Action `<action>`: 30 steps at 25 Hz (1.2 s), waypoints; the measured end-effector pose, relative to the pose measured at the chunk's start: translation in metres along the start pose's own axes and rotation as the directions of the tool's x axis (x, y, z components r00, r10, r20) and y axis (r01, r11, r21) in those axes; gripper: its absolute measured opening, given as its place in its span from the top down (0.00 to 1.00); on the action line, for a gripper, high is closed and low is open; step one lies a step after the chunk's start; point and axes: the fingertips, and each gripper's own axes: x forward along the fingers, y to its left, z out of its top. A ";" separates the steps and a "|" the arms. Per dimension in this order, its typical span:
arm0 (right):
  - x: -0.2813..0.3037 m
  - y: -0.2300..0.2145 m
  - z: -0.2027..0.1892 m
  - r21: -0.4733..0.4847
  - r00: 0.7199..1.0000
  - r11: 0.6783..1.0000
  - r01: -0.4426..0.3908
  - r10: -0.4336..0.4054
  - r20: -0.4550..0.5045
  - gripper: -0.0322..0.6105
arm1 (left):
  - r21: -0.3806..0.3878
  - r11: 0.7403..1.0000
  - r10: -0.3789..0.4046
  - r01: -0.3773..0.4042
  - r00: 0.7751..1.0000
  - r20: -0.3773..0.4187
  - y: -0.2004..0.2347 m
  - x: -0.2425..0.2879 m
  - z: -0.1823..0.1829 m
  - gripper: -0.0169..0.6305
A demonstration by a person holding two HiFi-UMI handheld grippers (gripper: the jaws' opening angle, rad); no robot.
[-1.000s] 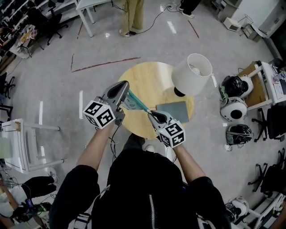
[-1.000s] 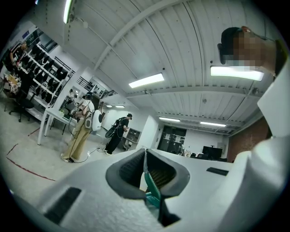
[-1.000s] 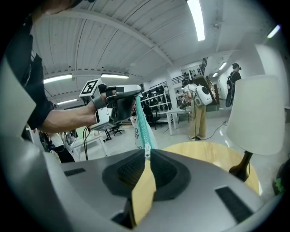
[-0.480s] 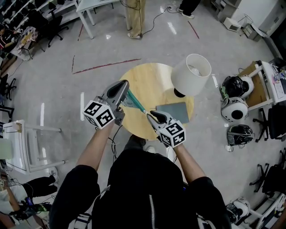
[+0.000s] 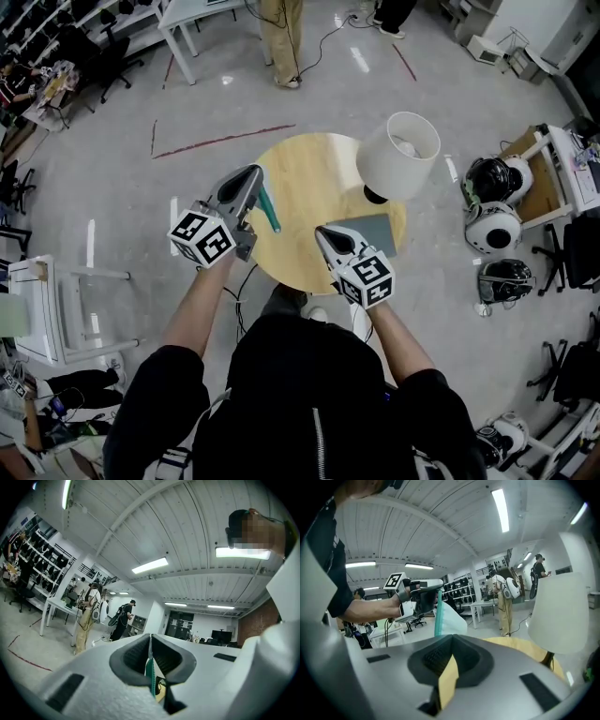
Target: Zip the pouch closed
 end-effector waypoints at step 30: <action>-0.032 -0.043 0.075 -0.105 0.982 0.983 0.150 -0.135 0.133 0.95 | 0.044 0.999 0.019 -0.020 1.000 0.005 0.001 -0.001 0.013 0.95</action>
